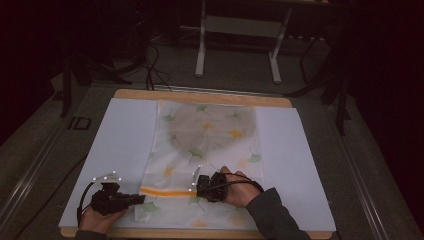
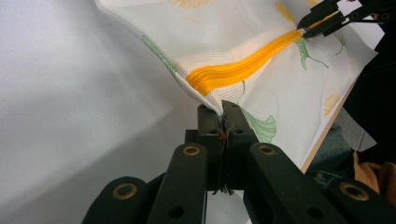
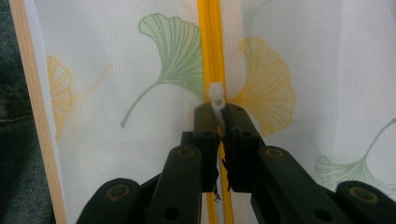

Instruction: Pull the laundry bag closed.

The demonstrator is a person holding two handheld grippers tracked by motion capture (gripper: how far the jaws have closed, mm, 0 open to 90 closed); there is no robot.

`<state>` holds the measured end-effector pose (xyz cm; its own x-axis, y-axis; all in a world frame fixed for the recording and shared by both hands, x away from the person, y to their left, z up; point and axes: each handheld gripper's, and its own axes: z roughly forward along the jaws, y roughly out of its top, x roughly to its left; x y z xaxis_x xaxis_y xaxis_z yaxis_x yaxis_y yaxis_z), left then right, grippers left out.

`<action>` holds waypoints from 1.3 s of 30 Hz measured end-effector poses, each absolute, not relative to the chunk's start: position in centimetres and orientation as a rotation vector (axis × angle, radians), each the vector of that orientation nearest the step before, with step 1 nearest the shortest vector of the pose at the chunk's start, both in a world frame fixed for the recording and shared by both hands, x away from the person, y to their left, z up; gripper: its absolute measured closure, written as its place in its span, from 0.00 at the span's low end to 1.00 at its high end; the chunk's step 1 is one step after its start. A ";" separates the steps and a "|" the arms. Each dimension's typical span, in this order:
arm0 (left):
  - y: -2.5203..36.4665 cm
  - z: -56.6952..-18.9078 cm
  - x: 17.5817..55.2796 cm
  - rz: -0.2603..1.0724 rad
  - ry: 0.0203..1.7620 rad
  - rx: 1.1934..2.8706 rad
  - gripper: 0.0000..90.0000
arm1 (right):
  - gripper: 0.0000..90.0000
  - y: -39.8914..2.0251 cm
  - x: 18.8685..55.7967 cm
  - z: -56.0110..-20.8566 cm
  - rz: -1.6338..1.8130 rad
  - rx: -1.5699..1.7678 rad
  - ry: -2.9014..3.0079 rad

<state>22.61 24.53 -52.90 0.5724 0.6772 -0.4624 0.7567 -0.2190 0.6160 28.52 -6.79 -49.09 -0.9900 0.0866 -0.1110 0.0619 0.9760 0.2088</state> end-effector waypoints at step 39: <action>24.6 -52.9 22.6 -0.116 1.152 1.953 0.99 | 0.94 -10.4 28.4 -48.9 0.337 0.191 2.983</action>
